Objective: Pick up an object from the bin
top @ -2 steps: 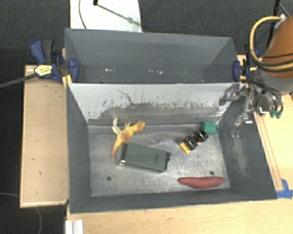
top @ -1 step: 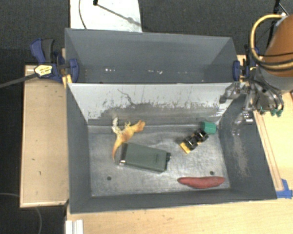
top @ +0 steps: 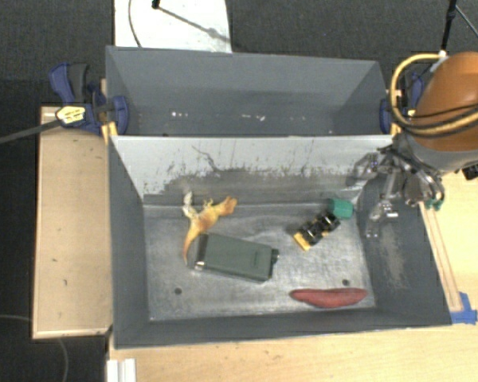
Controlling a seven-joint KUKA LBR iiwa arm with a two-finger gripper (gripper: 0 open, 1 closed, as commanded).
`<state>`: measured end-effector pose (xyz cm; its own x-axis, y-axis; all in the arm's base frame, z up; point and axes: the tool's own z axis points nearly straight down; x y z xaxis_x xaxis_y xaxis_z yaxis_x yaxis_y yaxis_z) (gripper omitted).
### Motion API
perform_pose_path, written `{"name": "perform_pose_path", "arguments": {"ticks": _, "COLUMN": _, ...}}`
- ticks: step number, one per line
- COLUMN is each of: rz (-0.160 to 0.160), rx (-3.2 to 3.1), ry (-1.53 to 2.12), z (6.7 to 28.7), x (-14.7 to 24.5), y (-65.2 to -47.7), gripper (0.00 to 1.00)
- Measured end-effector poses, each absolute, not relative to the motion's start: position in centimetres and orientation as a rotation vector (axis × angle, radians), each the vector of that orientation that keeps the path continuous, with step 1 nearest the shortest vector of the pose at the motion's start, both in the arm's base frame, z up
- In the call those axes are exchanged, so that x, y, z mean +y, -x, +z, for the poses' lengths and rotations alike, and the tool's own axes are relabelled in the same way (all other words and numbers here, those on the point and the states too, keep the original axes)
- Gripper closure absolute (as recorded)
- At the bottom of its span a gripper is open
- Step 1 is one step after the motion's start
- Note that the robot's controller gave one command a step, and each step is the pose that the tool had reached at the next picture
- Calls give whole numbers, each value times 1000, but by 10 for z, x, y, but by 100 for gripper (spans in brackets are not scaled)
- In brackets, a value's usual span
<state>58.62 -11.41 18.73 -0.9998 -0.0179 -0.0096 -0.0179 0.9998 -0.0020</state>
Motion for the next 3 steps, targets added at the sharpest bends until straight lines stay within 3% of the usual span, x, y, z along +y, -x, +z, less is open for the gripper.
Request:
{"name": "perform_pose_path", "arguments": {"ticks": 1, "rz": 1, "rx": 3146, "ry": 81, "z": 167, "x": -74, "y": -580, "gripper": 0}}
{"name": "perform_pose_path", "arguments": {"ticks": 2, "rz": 0, "rx": 3136, "ry": -76, "z": 86, "x": -82, "y": -588, "gripper": 100}}
{"name": "perform_pose_path", "arguments": {"ticks": 3, "rz": -1, "rx": 3136, "ry": -75, "z": 86, "x": -82, "y": -588, "gripper": 100}}
